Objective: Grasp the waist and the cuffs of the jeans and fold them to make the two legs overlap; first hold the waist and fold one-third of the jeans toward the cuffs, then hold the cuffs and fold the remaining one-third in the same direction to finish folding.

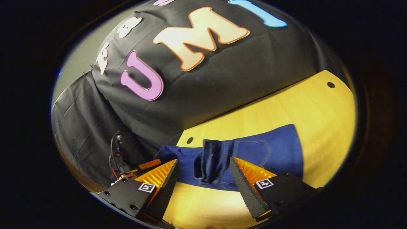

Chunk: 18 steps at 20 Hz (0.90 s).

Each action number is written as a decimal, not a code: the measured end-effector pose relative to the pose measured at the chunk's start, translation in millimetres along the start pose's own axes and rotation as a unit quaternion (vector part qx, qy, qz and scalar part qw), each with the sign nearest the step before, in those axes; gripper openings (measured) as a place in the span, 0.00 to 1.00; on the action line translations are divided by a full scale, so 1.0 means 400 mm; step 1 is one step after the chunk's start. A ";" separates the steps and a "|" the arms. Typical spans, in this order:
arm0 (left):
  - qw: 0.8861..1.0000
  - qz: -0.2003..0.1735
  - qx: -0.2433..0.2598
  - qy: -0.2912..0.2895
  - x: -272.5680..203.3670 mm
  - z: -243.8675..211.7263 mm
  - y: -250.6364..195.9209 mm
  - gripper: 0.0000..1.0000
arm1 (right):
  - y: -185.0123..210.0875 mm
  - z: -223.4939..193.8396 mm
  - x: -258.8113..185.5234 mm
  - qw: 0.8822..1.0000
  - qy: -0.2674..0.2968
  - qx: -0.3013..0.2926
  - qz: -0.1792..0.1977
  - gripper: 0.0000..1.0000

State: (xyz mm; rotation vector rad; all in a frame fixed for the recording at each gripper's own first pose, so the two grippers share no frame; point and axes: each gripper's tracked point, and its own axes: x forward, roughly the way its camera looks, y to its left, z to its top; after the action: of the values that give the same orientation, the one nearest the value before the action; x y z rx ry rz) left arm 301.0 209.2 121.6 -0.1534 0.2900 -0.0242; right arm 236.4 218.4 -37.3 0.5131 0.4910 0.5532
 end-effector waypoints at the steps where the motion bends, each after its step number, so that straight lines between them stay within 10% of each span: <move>1: 1.000 -0.008 0.000 -0.006 -0.012 0.015 -0.053 0.00 | -0.033 0.014 -0.034 1.000 -0.004 0.005 -0.005 0.98; 12: 0.992 -0.094 0.066 -0.051 -0.112 0.114 -0.672 0.00 | -0.367 0.096 -0.241 0.997 -0.019 0.025 -0.069 0.98; 18: 0.985 -0.108 0.131 0.009 -0.032 -0.117 -0.937 0.00 | -0.487 0.105 -0.281 0.996 -0.010 0.019 -0.090 0.98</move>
State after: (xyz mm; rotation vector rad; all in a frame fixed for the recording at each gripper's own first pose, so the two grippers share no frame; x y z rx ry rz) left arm 274.8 -167.5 138.9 0.0782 0.2842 -0.2786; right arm 247.2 -5.2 -83.7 0.5045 0.5232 0.3666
